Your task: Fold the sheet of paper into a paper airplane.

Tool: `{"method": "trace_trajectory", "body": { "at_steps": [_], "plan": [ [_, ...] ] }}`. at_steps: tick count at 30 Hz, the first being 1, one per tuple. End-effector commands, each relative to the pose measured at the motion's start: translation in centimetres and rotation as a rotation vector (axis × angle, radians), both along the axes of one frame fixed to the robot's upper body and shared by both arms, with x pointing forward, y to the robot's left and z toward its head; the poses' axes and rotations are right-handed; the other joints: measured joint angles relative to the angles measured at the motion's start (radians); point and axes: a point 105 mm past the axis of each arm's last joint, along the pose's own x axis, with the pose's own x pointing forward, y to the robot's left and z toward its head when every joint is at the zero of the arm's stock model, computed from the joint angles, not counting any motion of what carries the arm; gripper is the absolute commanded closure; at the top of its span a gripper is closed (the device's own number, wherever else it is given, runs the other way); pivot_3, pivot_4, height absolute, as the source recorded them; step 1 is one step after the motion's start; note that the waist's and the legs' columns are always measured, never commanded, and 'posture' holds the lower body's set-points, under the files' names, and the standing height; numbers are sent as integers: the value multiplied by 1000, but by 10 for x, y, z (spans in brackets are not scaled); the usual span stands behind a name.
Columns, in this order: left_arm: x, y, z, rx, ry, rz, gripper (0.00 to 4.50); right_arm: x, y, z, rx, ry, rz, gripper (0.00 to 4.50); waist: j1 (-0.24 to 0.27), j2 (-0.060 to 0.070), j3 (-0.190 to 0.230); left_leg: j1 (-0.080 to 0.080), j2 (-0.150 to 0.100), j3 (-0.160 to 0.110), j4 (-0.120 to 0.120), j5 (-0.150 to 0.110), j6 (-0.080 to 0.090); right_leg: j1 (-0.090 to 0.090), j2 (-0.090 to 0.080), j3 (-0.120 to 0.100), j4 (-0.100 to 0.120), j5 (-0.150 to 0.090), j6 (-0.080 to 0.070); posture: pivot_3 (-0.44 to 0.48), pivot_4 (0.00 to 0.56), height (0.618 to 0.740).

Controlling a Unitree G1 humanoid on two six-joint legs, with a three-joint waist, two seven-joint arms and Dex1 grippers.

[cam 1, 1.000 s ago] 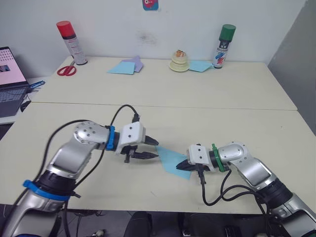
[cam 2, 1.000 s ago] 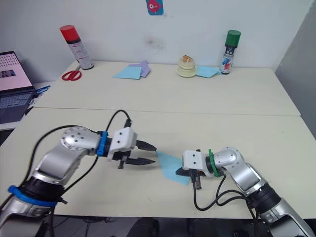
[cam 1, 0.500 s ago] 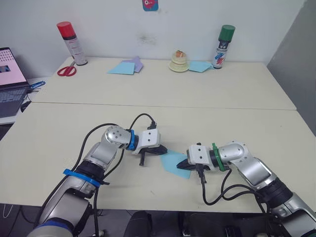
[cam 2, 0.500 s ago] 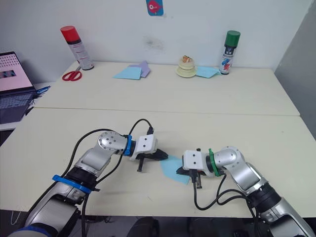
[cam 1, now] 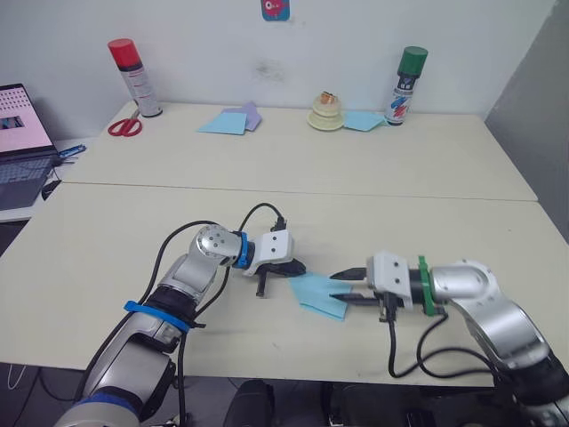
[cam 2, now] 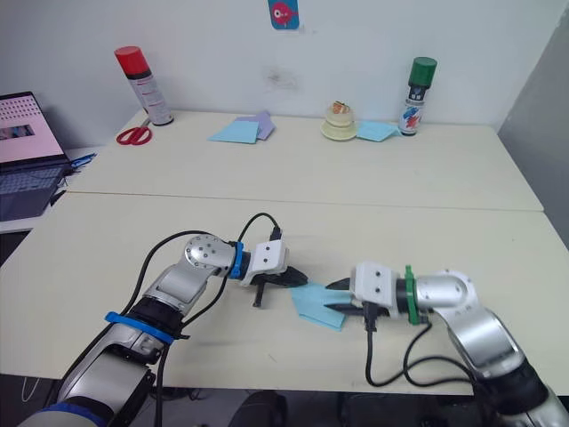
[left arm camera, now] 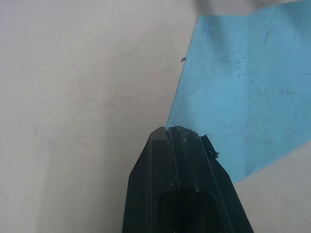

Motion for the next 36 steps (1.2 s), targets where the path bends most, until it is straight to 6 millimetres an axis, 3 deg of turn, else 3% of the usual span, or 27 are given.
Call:
{"method": "trace_trajectory", "body": {
  "at_steps": [1,5,12,21,29,36],
  "plan": [
    [-10,1,-16,48,59,-20,4500,-13,-2,-2,-40,-143,19,1433,-1,0,0,1,0,0,0,0,0,1,0,0,0,0,0,0,150,729],
    [-10,0,-16,45,67,-20,4500,-9,-3,-17,-53,-221,-48,1433,-5,0,0,10,0,1,0,0,0,8,0,1,-2,1,1,0,150,729],
    [-9,0,-16,43,76,-15,4500,3,-5,-34,-102,-305,-76,1433,-3,0,0,9,0,1,-1,0,0,9,0,1,-5,1,2,0,150,729],
    [-11,2,-16,44,82,-7,4500,14,-2,-30,-59,-361,-83,1433,-2,0,0,8,0,1,-2,0,0,9,0,1,-7,1,2,0,150,729],
    [-11,4,-18,50,84,-5,4500,-5,3,-23,4,-300,9,1433,-2,0,0,8,0,1,-2,0,0,9,0,1,-7,1,2,0,150,729],
    [-12,5,-19,52,84,-8,4500,0,-6,-25,-11,-315,-22,1433,-3,0,0,8,0,1,-2,0,0,9,0,1,-8,1,2,0,150,729]
  ]
}}
